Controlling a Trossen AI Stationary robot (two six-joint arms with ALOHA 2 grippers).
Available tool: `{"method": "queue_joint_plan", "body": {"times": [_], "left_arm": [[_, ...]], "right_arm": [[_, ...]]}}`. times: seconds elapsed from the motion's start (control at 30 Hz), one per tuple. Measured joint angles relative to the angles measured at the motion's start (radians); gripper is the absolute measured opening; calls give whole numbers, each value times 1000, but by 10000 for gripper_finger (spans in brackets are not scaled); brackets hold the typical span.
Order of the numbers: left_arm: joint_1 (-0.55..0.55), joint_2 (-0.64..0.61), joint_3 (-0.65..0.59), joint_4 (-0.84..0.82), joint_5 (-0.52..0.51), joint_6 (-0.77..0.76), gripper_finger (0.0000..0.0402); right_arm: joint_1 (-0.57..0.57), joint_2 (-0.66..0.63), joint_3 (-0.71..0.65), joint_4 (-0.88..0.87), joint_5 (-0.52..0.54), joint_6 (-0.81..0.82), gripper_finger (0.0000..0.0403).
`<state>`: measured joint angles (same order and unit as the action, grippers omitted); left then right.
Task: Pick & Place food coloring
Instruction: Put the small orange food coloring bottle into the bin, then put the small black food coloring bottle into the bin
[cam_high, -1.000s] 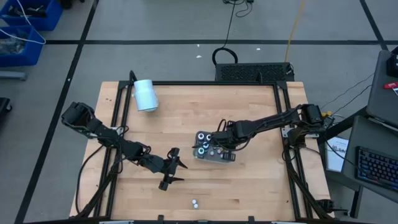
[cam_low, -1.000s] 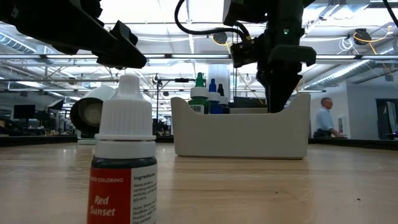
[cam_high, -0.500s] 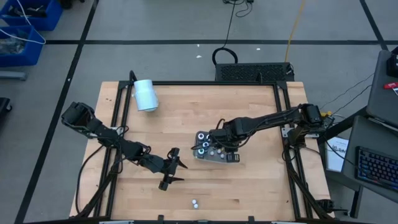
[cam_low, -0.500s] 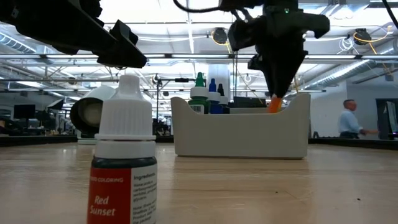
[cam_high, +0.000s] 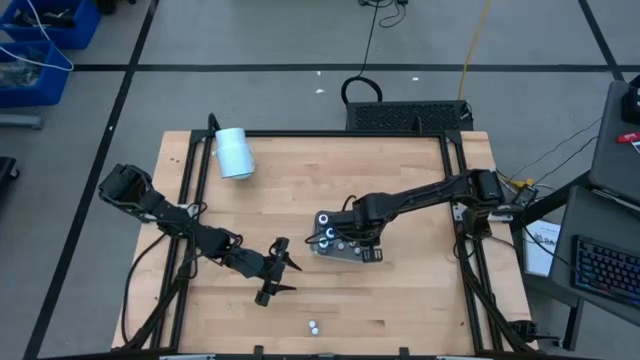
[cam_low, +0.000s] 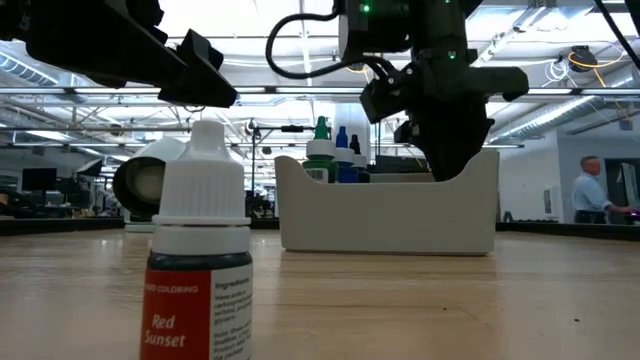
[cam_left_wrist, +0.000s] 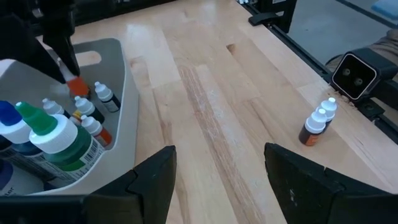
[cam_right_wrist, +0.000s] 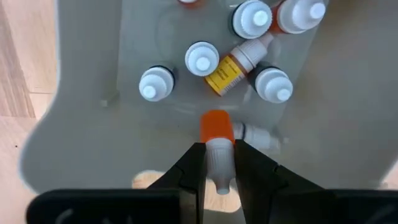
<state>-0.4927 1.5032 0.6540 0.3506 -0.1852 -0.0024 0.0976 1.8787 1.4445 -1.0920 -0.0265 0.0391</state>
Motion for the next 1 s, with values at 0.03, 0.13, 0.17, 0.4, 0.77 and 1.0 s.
{"method": "queue_joint_plan", "body": {"times": [0.03, 0.13, 0.17, 0.4, 0.77, 1.0], "left_arm": [[0, 0, 0, 0, 0, 1, 246], [0, 0, 0, 1, 0, 19, 246], [0, 0, 0, 1, 0, 22, 246], [0, 0, 0, 2, 0, 20, 246], [0, 0, 0, 10, 0, 21, 246], [0, 0, 0, 11, 0, 16, 246]], "right_arm": [[-1, 2, 0, 0, 1, -2, 57], [-4, 2, 0, 0, 2, -6, 57], [-5, 2, 0, 3, 3, -7, 57], [-7, 1, 0, 12, 20, -27, 78], [-5, 1, 29, 13, 82, -29, 123], [17, 1, 102, -27, 134, -32, 125]]}}
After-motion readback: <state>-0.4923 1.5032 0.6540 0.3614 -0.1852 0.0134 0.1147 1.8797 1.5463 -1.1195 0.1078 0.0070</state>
